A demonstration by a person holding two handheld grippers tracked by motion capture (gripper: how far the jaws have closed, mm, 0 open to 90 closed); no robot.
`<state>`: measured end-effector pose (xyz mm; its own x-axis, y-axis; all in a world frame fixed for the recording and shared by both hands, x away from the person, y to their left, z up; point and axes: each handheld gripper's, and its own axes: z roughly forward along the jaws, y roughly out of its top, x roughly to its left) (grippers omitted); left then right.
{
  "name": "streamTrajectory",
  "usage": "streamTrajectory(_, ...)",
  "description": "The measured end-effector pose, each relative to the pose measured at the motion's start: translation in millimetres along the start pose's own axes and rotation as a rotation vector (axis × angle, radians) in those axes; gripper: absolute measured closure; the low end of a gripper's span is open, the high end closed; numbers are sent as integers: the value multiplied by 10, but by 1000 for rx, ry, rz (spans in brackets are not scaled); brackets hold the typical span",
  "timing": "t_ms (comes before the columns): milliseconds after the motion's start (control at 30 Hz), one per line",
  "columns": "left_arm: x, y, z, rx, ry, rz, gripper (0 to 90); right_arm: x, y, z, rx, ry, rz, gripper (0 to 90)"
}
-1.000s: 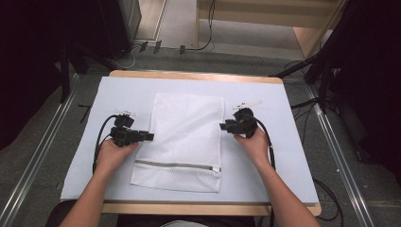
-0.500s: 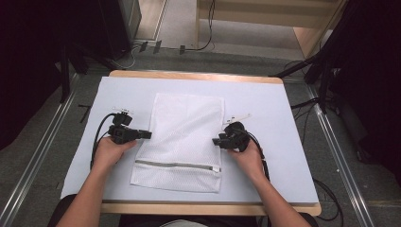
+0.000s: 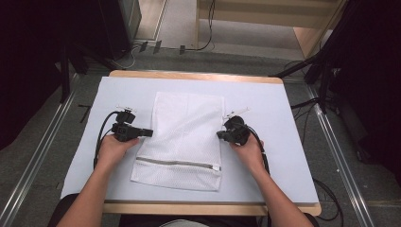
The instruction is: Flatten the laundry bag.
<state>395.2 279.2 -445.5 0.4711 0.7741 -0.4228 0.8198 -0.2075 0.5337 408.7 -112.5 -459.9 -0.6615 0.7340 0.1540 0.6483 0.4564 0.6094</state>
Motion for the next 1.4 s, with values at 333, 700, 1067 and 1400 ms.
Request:
streamTrajectory(333, 54, 2, -26, -31, 49, -2, 898, -46, 44, -13, -53, 22, 45, 799)
streamTrajectory(700, 96, -9, -41, -29, 85, -20, 899, 58, -16, 93, -62, -55, 13, 663)
streamTrajectory(1067, 58, 8, 9, -35, 55, -13, 898, -14, 49, 96, -35, -51, 24, 900)
streamTrajectory(1400, 47, 26, 59, -52, 66, -19, 899, -293, 94, 95, -54, -32, 61, 900)
